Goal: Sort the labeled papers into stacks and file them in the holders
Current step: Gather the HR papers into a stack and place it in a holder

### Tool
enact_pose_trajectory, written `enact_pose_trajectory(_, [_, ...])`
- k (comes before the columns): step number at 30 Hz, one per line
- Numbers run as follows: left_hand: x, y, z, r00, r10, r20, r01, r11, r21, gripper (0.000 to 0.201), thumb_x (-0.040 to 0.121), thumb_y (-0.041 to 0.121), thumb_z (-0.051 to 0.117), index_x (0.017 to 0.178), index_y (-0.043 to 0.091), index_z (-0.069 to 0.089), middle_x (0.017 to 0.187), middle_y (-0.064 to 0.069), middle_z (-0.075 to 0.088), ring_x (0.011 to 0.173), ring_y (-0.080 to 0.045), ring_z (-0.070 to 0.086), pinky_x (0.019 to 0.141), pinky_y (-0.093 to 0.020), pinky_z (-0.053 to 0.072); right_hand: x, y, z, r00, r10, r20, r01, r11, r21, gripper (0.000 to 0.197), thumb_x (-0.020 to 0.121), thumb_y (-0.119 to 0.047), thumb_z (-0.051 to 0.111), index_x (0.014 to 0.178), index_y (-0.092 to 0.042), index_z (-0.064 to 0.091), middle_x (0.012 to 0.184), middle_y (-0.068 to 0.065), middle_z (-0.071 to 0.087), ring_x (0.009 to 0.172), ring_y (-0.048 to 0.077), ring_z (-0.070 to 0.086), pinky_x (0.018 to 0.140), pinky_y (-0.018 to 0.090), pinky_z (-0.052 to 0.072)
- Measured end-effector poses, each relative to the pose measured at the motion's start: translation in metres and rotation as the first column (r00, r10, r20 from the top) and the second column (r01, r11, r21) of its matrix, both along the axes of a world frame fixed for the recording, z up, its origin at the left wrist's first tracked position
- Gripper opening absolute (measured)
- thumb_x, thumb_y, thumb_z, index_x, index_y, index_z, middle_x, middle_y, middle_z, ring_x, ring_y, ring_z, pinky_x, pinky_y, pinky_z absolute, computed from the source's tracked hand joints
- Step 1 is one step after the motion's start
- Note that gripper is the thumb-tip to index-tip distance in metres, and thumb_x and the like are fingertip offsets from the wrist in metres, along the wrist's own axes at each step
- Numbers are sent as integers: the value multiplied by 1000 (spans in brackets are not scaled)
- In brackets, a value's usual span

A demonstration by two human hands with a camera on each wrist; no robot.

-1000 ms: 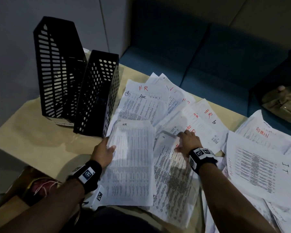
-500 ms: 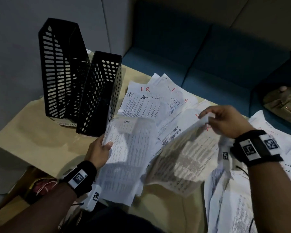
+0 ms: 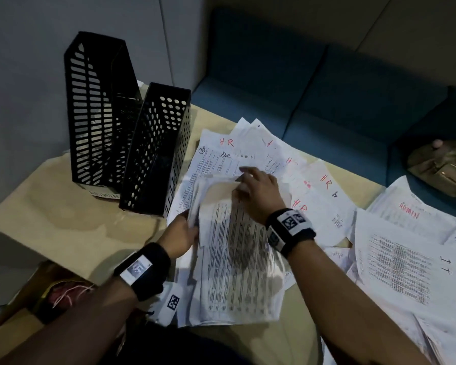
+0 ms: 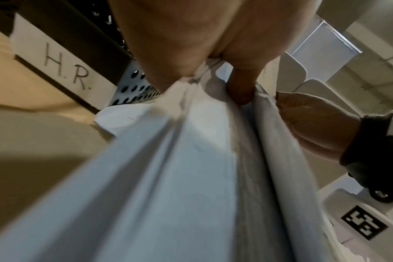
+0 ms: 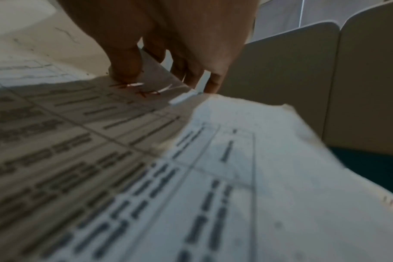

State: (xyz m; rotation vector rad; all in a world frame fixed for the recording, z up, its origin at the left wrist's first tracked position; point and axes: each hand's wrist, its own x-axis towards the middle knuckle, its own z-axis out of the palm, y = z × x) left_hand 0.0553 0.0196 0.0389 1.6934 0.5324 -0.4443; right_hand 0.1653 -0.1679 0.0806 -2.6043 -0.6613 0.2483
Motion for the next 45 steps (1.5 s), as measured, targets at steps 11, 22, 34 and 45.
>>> enact_pose_trajectory(11, [5, -17, 9, 959, -177, 223, 133, 971, 197, 69, 84, 30, 67, 143, 39, 33, 126, 14, 53, 111, -5, 54, 92, -21, 42, -40, 17, -23, 965, -27, -261, 46, 997, 68, 34, 92, -19, 55, 124, -14, 44, 109, 6, 66, 98, 29, 61, 94, 41, 43])
enact_pose_trajectory(22, [11, -4, -10, 942, -55, 330, 27, 996, 90, 26, 86, 7, 62, 87, 32, 55, 88, -5, 63, 60, -15, 53, 56, -22, 44, -44, -27, -64, 973, -174, -154, 157, 980, -120, 43, 96, -51, 32, 121, -25, 56, 123, -1, 56, 120, 21, 45, 104, 43, 31])
enact_pose_trajectory(34, [-14, -6, -36, 981, 114, 157, -117, 993, 13, 30, 87, 8, 66, 115, 19, 64, 91, 3, 70, 85, -14, 66, 62, -13, 49, -60, -42, -84, 745, -590, -311, 659, 724, 206, 63, 88, -64, 34, 116, -13, 57, 115, 4, 57, 106, 23, 55, 90, 40, 48])
enact_pose_trajectory(45, [5, -6, -21, 940, -60, 335, 87, 994, -67, 48, 69, 54, 69, 114, 51, 54, 123, 5, 61, 107, -25, 63, 84, -47, 57, -81, -50, -62, 737, -372, -565, 661, 571, 487, 80, 89, -29, 63, 145, -31, 6, 135, -2, 29, 124, 14, 37, 100, 30, 36])
